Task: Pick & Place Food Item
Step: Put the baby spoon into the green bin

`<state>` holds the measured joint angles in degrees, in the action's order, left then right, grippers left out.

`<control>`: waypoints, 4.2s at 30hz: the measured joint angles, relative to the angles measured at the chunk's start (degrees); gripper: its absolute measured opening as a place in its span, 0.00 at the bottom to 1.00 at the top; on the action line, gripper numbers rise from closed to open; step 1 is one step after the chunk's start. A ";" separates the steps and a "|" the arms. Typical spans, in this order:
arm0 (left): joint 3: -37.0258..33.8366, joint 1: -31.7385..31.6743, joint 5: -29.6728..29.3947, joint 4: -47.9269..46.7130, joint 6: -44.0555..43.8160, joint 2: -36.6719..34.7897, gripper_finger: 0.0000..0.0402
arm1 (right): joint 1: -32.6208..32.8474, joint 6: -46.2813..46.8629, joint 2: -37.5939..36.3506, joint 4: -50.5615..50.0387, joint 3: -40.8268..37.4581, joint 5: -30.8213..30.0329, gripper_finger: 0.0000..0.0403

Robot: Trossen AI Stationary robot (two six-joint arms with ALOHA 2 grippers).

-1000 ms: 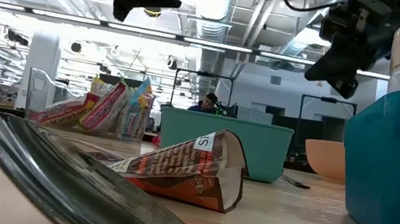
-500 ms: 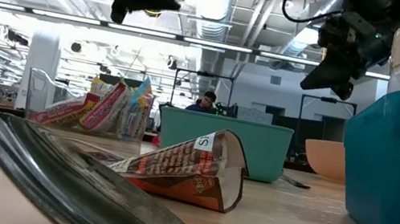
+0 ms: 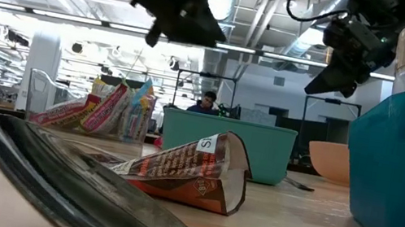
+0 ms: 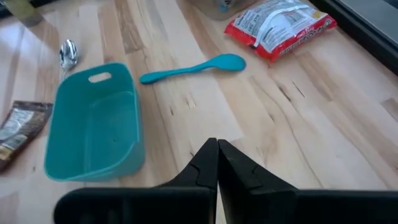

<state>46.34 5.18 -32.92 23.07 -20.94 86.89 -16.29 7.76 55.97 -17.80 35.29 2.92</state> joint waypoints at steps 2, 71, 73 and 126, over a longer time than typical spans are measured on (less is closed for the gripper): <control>3.44 -1.14 -0.15 -5.10 -2.70 1.83 0.26 | 0.00 -0.75 -0.37 -0.22 0.00 -0.03 0.00; 35.02 -15.64 15.82 -55.36 -27.51 27.59 0.01 | -10.40 -1.72 -12.16 3.62 -8.39 -2.93 0.00; 35.02 -15.62 15.84 -55.38 -29.07 27.59 0.00 | -10.40 -1.73 -12.16 3.17 -8.39 -2.93 0.00; 32.47 -15.77 15.82 -54.92 -31.16 29.97 0.31 | -9.55 -0.69 -12.16 3.32 -8.39 -2.91 0.00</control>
<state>78.81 -10.59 -17.10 -31.85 -52.10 116.86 -25.85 7.07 43.81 -14.48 26.89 0.01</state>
